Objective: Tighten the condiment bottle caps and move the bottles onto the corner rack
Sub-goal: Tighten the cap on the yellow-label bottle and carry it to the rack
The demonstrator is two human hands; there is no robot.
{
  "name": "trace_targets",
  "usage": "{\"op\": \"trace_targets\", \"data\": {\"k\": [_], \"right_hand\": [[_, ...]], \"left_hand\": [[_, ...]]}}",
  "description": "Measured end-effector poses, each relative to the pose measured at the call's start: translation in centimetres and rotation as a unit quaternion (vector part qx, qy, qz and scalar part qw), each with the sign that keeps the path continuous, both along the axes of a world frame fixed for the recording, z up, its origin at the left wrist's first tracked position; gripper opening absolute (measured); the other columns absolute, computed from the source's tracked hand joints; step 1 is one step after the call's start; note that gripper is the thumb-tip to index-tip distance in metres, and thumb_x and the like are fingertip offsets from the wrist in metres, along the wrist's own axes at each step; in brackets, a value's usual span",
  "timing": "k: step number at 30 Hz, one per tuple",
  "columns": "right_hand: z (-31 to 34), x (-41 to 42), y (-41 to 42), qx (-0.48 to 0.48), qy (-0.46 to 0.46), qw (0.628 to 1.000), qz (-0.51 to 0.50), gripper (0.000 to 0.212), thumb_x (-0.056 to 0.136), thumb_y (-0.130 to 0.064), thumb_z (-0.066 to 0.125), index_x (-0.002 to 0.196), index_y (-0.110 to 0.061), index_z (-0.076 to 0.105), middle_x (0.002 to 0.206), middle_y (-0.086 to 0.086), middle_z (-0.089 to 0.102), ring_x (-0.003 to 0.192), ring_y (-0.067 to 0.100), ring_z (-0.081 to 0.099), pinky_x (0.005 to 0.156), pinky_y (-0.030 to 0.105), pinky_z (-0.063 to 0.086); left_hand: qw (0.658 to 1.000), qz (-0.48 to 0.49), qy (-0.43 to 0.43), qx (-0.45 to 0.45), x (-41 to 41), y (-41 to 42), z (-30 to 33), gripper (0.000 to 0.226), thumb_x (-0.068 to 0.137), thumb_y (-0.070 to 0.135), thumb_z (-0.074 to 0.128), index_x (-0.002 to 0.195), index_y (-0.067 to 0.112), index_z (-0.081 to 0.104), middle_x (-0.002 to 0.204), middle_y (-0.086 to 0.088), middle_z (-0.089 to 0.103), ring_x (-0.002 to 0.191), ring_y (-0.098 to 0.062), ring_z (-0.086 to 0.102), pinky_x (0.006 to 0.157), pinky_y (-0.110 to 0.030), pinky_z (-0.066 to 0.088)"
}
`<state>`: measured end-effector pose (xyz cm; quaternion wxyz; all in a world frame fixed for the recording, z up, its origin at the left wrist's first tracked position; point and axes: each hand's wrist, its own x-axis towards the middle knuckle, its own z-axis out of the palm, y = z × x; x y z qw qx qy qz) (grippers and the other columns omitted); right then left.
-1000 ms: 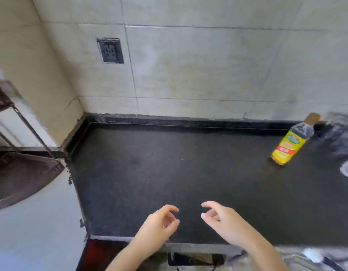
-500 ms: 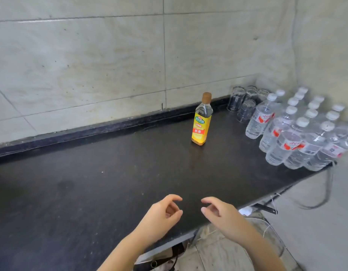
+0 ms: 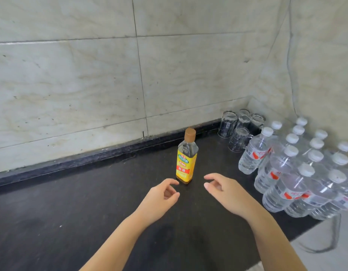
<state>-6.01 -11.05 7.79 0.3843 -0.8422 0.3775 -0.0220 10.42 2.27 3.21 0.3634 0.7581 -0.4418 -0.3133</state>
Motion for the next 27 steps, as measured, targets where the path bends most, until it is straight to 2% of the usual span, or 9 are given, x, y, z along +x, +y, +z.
{"op": "trace_targets", "data": {"k": [3, 5, 7, 9, 11, 14, 17, 22, 27], "right_hand": [[1.9, 2.4, -5.1, -0.034, -0.019, 0.999, 0.024, 0.036, 0.095, -0.035, 0.044, 0.129, -0.025, 0.046, 0.105, -0.009, 0.056, 0.09, 0.006, 0.054, 0.065, 0.012, 0.038], [3.0, 4.5, -8.0, -0.079, -0.046, 0.994, 0.054, 0.041, 0.094, -0.034, 0.045, 0.134, -0.023, 0.043, 0.112, -0.005, 0.056, 0.092, 0.008, 0.055, 0.073, 0.02, 0.043], [3.7, 6.8, -10.3, -0.115, -0.072, 0.985, 0.108, 0.048, 0.093, -0.035, 0.047, 0.139, -0.024, 0.034, 0.13, 0.001, 0.051, 0.104, 0.013, 0.056, 0.085, 0.026, 0.044], [4.0, 8.7, -11.5, -0.141, -0.061, 0.972, 0.18, 0.055, 0.092, -0.039, 0.048, 0.142, -0.027, 0.027, 0.139, 0.002, 0.042, 0.116, 0.017, 0.052, 0.091, 0.032, 0.044], [3.8, 10.1, -12.2, -0.17, -0.039, 0.956, 0.238, 0.057, 0.091, -0.04, 0.049, 0.141, -0.027, 0.025, 0.139, 0.002, 0.042, 0.116, 0.02, 0.052, 0.086, 0.032, 0.044], [2.9, 11.3, -12.6, -0.232, -0.019, 0.927, 0.293, 0.049, 0.091, -0.036, 0.051, 0.135, -0.023, 0.033, 0.126, 0.003, 0.052, 0.105, 0.021, 0.056, 0.076, 0.029, 0.043], [2.1, 11.7, -12.7, -0.247, -0.044, 0.919, 0.304, 0.035, 0.092, -0.031, 0.051, 0.123, -0.02, 0.04, 0.115, 0.005, 0.055, 0.094, 0.02, 0.057, 0.069, 0.026, 0.039], [3.8, 11.0, -12.3, -0.22, -0.072, 0.911, 0.342, 0.032, 0.093, -0.03, 0.05, 0.121, -0.02, 0.04, 0.118, 0.003, 0.053, 0.091, 0.015, 0.052, 0.072, 0.024, 0.038], [11.3, 9.8, -11.8, -0.178, -0.146, 0.892, 0.39, 0.026, 0.088, -0.035, 0.055, 0.11, -0.026, 0.044, 0.106, -0.008, 0.054, 0.09, 0.012, 0.052, 0.075, 0.027, 0.044]], "left_hand": [[0.998, 0.054, -0.014, -0.025, 0.9, -4.5, 0.6, 0.031, 0.089, 0.025, 0.056, 0.119, 0.03, 0.047, 0.098, 0.007, 0.059, 0.088, -0.009, 0.059, 0.077, -0.018, 0.048], [0.991, 0.116, -0.032, -0.053, 1.3, -7.3, 0.4, 0.042, 0.086, 0.027, 0.061, 0.125, 0.029, 0.044, 0.107, 0.007, 0.055, 0.099, -0.009, 0.055, 0.087, -0.024, 0.047], [0.986, 0.15, -0.029, -0.072, 1.8, -10.0, 0.3, 0.061, 0.082, 0.029, 0.067, 0.135, 0.025, 0.036, 0.119, 0.009, 0.047, 0.112, -0.006, 0.047, 0.095, -0.025, 0.041], [0.989, 0.137, -0.007, -0.062, 2.3, -12.2, 0.1, 0.07, 0.078, 0.031, 0.07, 0.137, 0.028, 0.034, 0.13, 0.01, 0.044, 0.121, -0.007, 0.043, 0.099, -0.027, 0.038], [0.991, 0.126, 0.008, -0.038, 2.7, -13.7, -0.2, 0.063, 0.077, 0.032, 0.071, 0.131, 0.033, 0.038, 0.132, 0.008, 0.049, 0.121, -0.012, 0.047, 0.1, -0.032, 0.041], [0.986, 0.16, 0.012, -0.036, 2.2, -14.8, -0.3, 0.051, 0.077, 0.031, 0.069, 0.122, 0.034, 0.045, 0.124, 0.007, 0.055, 0.111, -0.012, 0.054, 0.098, -0.041, 0.046], [0.981, 0.19, 0.005, -0.05, 1.2, -15.1, 0.0, 0.043, 0.079, 0.027, 0.068, 0.115, 0.035, 0.046, 0.12, 0.006, 0.057, 0.109, -0.013, 0.055, 0.096, -0.038, 0.048], [0.978, 0.195, -0.001, -0.078, 0.6, -13.7, 1.4, 0.042, 0.078, 0.029, 0.069, 0.112, 0.041, 0.047, 0.118, 0.011, 0.057, 0.109, -0.008, 0.054, 0.096, -0.037, 0.048], [0.97, 0.083, 0.17, -0.151, 1.7, -10.4, 7.0, 0.077, 0.061, 0.052, 0.076, 0.127, 0.032, 0.043, 0.122, 0.008, 0.062, 0.111, -0.006, 0.06, 0.087, -0.022, 0.051]]}}
